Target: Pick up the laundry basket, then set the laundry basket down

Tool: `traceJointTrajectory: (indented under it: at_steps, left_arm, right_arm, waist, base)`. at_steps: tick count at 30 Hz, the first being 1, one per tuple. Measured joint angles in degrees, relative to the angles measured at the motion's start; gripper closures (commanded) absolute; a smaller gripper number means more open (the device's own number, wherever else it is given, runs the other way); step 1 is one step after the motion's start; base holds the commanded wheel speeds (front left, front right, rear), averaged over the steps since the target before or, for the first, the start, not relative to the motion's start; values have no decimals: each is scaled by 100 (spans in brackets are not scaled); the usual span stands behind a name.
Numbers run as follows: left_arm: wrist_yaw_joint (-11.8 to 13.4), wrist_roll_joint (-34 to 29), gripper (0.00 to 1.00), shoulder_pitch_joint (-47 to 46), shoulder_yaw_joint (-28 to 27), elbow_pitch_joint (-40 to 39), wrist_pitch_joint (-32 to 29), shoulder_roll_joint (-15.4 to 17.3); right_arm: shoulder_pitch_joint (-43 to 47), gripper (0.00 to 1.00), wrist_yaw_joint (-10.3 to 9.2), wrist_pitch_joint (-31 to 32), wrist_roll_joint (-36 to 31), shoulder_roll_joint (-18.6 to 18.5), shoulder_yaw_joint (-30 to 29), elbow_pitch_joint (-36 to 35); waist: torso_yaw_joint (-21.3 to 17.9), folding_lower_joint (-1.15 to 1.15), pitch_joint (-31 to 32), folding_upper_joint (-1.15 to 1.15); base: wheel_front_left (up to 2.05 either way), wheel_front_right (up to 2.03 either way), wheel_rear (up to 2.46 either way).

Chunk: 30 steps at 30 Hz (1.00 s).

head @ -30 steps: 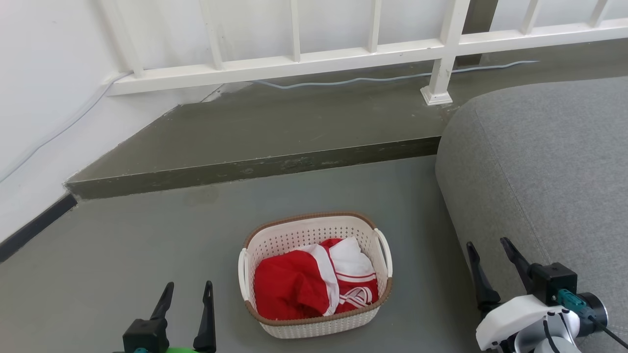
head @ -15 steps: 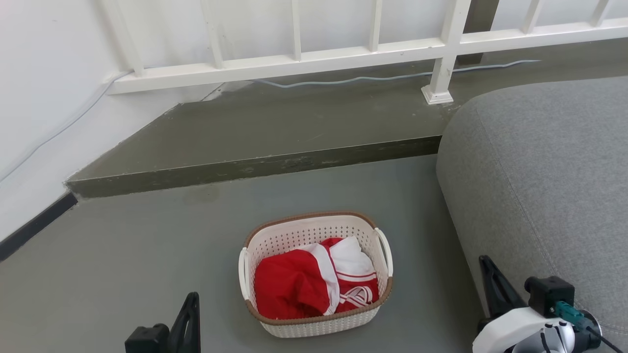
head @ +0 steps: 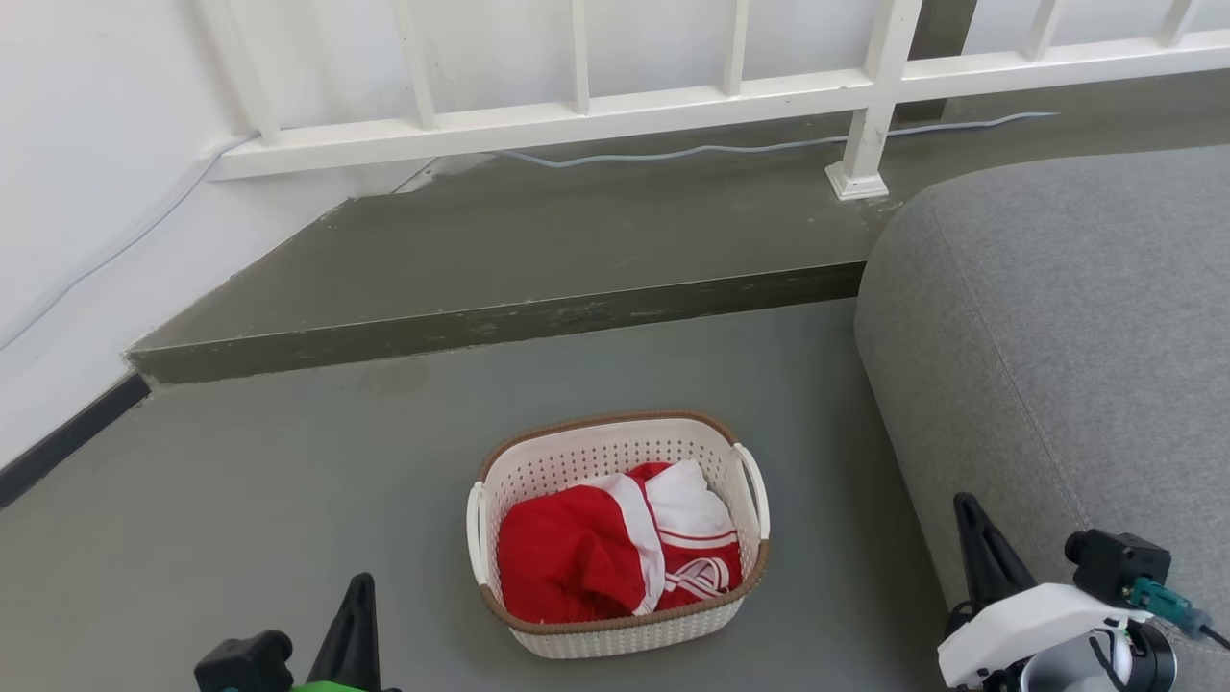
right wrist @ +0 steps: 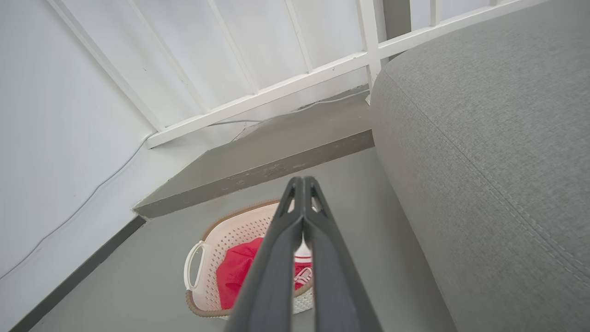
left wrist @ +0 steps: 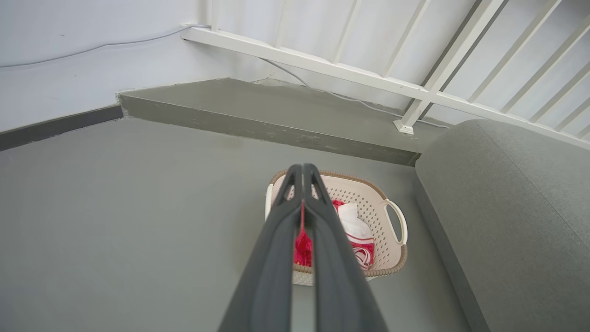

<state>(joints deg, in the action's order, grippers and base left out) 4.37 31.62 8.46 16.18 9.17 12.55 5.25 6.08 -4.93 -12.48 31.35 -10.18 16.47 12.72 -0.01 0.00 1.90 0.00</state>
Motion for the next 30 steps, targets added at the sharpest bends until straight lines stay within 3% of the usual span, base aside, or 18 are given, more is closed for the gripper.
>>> traceJointTrajectory:
  at_steps: [30]
  left_arm:
    - [-301, 2130, 100, -258, -563, 110, -548, -15]
  right_arm:
    - [-236, 100, 342, 557, 2108, 170, -698, 3]
  waist:
    - [0, 0, -75, 0]
  base:
    - [0, 0, 0]
